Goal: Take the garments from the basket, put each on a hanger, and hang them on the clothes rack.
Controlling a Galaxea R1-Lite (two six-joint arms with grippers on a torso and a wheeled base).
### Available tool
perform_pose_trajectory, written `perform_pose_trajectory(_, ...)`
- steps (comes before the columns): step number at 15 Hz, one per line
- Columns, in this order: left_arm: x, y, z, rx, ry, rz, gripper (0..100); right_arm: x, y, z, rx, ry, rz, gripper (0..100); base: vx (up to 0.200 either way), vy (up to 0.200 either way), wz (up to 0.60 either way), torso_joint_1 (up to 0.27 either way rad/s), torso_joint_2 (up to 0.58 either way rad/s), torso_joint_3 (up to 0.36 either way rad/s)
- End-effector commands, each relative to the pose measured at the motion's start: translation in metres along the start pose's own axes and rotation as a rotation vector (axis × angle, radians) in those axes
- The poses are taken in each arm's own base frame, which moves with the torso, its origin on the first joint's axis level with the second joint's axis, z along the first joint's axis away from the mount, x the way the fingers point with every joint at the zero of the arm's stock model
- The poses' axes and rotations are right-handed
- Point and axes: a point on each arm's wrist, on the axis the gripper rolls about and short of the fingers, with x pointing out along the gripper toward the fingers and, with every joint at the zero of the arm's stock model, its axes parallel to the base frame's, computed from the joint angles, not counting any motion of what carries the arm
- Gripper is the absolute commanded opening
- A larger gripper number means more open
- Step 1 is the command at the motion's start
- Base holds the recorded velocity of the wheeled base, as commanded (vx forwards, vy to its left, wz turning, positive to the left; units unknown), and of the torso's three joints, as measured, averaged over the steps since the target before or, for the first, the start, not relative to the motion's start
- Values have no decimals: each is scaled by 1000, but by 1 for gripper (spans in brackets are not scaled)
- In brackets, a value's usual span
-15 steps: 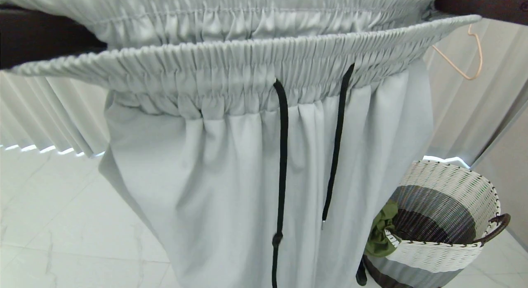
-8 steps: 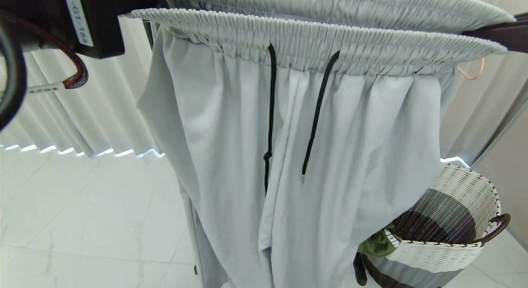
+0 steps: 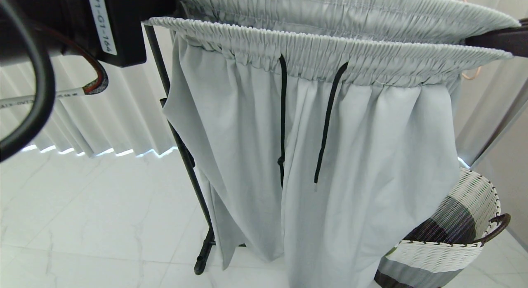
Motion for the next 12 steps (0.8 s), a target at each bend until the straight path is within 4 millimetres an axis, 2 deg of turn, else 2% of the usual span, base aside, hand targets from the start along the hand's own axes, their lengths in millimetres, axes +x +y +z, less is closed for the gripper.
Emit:
perform_pose_trajectory(1, 0, -2, 0, 4, -1, -8, 0, 0, 0, 0, -1, 1, 1, 100, 0, 0, 0, 0, 0, 0)
perform_pose_trajectory(9, 0, -1, -1, 30, 4, -1, 0, -12, -2, -3, 6, 0, -14, 100, 0, 0, 0, 0, 0, 0)
perform_pose_trajectory(10, -2, 2, 0, 28, -1, 7, 0, -13, -5, -9, 8, 38, -47, 100, 0, 0, 0, 0, 0, 0)
perform_pose_trajectory(12, -4, 19, -1, 75, 0, 74, 0, -22, -19, -25, 18, 204, -228, 100, 0, 0, 0, 0, 0, 0)
